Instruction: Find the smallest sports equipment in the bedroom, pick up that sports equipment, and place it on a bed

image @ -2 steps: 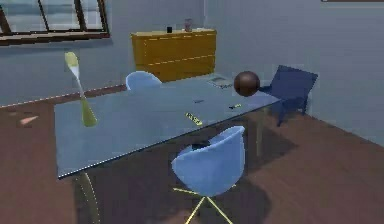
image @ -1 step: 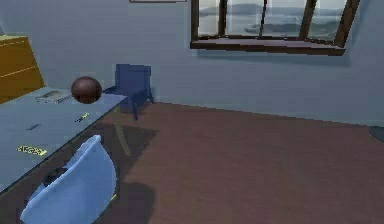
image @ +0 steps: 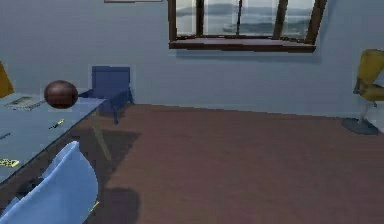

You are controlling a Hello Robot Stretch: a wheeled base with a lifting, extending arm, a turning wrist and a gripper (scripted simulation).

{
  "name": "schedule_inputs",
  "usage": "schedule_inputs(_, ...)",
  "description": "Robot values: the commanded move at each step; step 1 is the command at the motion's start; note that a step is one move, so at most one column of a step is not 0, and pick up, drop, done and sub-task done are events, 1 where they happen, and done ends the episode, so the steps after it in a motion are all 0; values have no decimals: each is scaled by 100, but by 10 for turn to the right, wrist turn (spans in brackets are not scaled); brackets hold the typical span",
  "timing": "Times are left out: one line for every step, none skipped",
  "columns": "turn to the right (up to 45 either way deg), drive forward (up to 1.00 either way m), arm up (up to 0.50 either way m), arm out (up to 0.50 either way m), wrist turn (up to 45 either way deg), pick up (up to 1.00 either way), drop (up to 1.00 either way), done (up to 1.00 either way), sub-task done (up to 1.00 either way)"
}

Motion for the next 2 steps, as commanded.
schedule_inputs(0, 90, 0, 0, 0, 0, 0, 0, 0)
schedule_inputs(-450, 0, 0, 0, 0, 0, 0, 0, 0)
